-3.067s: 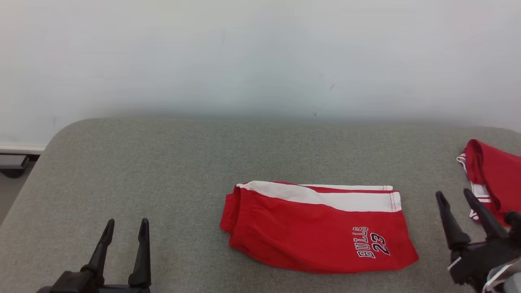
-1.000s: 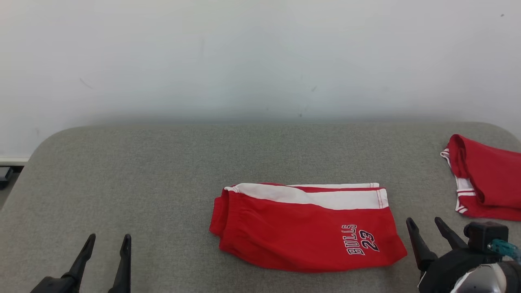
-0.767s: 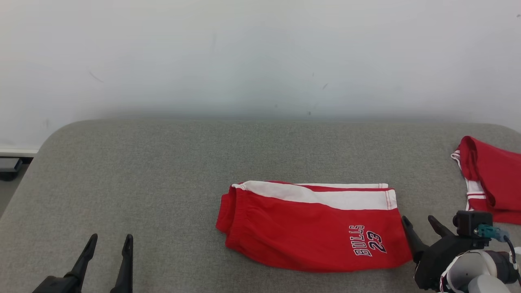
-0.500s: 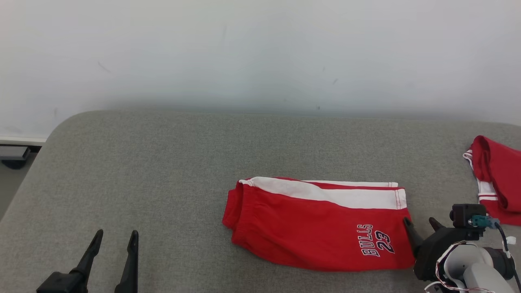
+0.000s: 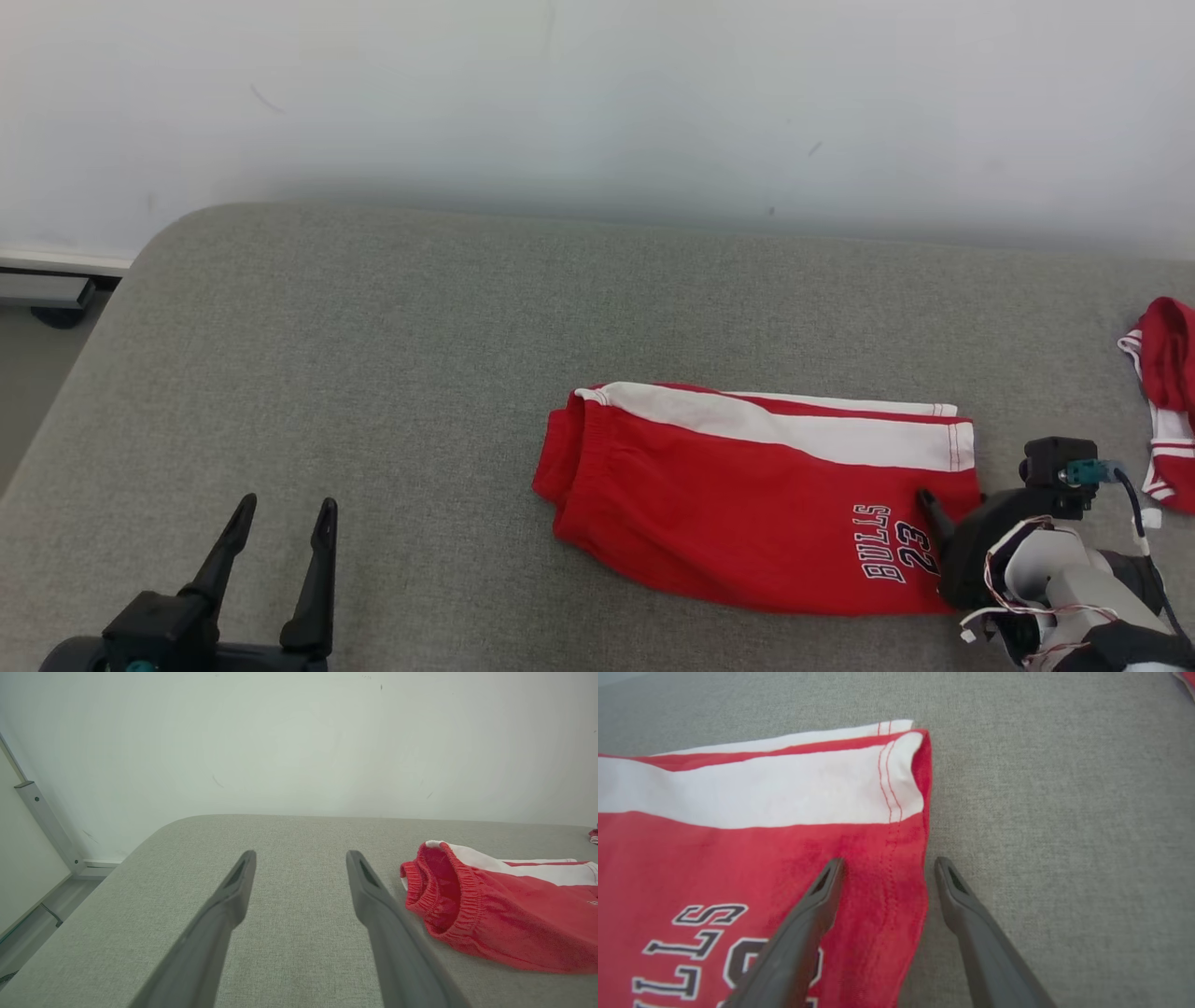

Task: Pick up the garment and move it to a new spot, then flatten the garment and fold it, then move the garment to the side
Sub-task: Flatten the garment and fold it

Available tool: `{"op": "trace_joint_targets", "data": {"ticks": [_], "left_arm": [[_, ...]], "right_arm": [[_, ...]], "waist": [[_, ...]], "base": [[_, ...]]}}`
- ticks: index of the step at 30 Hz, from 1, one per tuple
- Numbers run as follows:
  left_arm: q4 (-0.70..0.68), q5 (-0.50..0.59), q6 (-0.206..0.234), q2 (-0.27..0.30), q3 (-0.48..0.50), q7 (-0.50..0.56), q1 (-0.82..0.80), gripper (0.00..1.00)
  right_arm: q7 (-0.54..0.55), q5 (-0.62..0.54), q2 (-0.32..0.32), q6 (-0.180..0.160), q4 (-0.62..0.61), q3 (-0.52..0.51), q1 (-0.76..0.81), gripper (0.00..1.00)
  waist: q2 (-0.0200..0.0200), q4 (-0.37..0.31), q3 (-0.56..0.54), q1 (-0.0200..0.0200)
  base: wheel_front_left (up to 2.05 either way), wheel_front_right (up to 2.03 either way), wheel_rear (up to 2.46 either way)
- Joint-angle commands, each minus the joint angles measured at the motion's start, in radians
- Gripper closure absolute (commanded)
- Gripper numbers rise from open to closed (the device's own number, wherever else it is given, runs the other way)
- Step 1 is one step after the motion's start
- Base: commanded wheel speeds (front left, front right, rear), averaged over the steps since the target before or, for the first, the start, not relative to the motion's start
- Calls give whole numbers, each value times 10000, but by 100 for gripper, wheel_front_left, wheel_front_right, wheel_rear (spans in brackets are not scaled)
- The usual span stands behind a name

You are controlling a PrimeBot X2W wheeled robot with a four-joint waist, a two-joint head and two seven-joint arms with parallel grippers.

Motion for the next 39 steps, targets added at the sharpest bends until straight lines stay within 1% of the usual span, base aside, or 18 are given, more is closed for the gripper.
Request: {"op": "trace_joint_targets", "data": {"ticks": [1,7,9,10,12,19,23,28,31,36,39], "left_arm": [[87,-13,-43,33,-1,-101,-199,0],[258,-36,-67,17,-87,-175,-387,0],[296,-37,-58,10,-118,-189,-422,0],[318,-45,-61,13,-130,-194,-438,0],[361,-66,-66,22,-146,-196,-453,0],[490,-138,-18,44,-191,-254,-303,0],[536,-204,-10,41,-219,-288,-219,0],[593,-268,-32,14,-269,-372,-168,0],[617,-308,-16,-28,-319,-413,-192,0],[665,-336,-17,-81,-406,-479,-295,0],[750,-329,-53,-116,-481,-534,-375,0]], "right_arm": [[-19,171,67,-5,242,185,-193,0],[-31,603,232,-4,578,758,-570,0],[249,869,293,-4,696,968,-630,0],[373,997,288,-2,723,1107,-655,17],[479,1302,233,-4,671,1297,-711,100],[655,2103,-493,-13,325,1957,-885,100],[758,2541,-1080,-13,104,2302,-800,100],[1136,3359,-1580,-13,-577,2753,-599,100],[1687,4411,-1738,-13,-1421,2862,-464,100],[2971,6456,-2099,-11,-3174,2908,-215,100],[3687,7383,-2238,-11,-4002,2933,-104,100]], "waist": [[0,53,122,-1],[0,74,219,-1],[0,71,218,-1],[0,71,206,-1],[0,66,159,-1],[0,-46,-50,-1],[0,-114,-150,-1],[0,-217,-201,-1],[0,-269,-198,-1],[0,-316,-139,-1],[0,-274,-130,-1]], "base": [[0,0,0],[0,0,0],[0,0,0],[0,0,0],[0,0,0],[0,0,0],[0,0,0],[0,0,0],[0,0,0],[0,0,0],[0,0,0]]}}
